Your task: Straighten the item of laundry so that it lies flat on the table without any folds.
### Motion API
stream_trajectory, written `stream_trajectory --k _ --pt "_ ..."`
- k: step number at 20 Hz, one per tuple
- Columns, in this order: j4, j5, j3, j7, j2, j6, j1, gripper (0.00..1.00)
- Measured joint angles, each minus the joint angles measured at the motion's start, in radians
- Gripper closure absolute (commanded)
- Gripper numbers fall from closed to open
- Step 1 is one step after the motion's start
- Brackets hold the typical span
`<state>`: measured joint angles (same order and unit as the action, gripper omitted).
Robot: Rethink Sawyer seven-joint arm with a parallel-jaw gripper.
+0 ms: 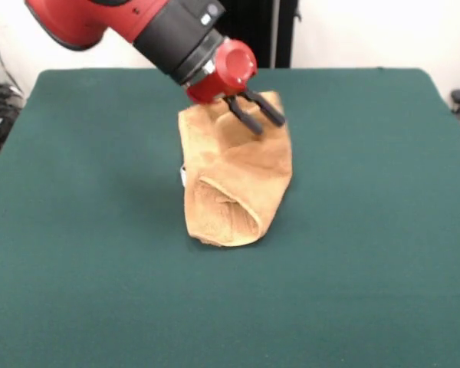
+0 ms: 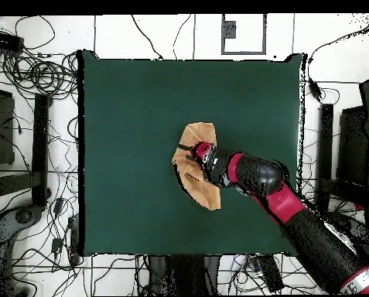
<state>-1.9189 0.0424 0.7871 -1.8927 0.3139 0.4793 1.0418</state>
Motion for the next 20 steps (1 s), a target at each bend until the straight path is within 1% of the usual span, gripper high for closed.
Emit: stream_trajectory --k 5,10,13,16,17,18,20 --pt "-0.038 0.043 -0.046 0.0 0.038 0.092 0.0 0.0" --pt "-0.096 0.071 -0.079 0.0 0.06 0.096 0.001 0.0" --pt "-0.126 0.054 -0.114 0.0 0.08 0.093 -0.003 0.0" --pt "-0.128 -0.03 -0.153 0.0 0.103 0.053 -0.017 0.0" --pt "-0.128 -0.074 -0.168 0.0 0.114 0.026 -0.025 0.0" --pt "-0.128 -0.21 -0.208 0.0 0.15 -0.079 -0.048 0.0" --pt "-0.128 -0.301 -0.23 0.0 0.174 -0.16 -0.062 0.0"
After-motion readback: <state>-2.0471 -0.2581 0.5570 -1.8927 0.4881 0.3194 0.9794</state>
